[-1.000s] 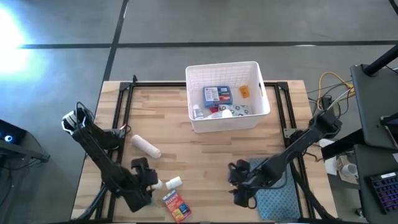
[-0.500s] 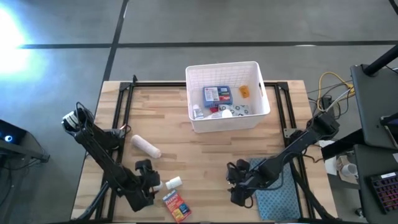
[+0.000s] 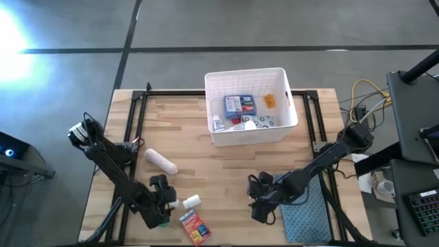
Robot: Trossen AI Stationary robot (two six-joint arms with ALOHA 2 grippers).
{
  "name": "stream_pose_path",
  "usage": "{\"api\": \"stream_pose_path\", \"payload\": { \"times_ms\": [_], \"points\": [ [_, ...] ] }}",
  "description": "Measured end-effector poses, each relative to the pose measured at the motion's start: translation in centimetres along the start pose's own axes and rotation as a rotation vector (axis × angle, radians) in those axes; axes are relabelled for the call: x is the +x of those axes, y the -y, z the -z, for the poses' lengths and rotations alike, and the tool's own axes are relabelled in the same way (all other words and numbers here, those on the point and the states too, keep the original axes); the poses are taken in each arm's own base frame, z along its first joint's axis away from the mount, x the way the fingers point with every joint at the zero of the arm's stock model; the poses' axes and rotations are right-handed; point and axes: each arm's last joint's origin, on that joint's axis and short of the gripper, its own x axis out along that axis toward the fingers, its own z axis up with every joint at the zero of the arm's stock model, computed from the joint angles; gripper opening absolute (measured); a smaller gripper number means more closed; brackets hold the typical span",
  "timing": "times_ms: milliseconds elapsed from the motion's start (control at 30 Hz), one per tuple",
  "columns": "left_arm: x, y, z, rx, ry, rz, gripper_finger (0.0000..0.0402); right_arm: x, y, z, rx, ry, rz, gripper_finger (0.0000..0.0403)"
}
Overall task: Pick & place medical supplies in basket/bin
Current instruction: Put the left white medicine bottle into the white bin
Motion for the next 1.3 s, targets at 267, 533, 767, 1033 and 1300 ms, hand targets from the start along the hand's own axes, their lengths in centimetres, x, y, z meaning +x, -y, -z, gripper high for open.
{"api": "stream_pose_path", "payload": {
  "times_ms": [267,533,767,1033,1300],
  "points": [
    [1.1,-0.5,0.4,-0.026,0.019,0.024,0.0284,0.0,0.1,-0.1,0.003,0.001,0.000,0.0240],
    [1.9,-1.5,0.1,-0.060,0.024,-0.003,0.0213,0.0,0.1,-0.1,0.004,-0.001,0.000,0.0240],
    [-0.7,-1.4,-2.8,-0.063,0.048,0.014,0.0158,0.0,0.1,-0.1,0.006,0.000,0.000,0.0240],
    [-9.0,-2.9,-10.1,-0.026,0.186,-0.055,0.0162,-0.3,0.1,-0.2,0.056,0.005,-0.007,0.0240],
    [-13.6,-10.8,-22.2,0.095,0.505,-0.346,0.0163,-0.3,0.3,-0.5,0.074,0.009,-0.002,0.0240]
  ]
}}
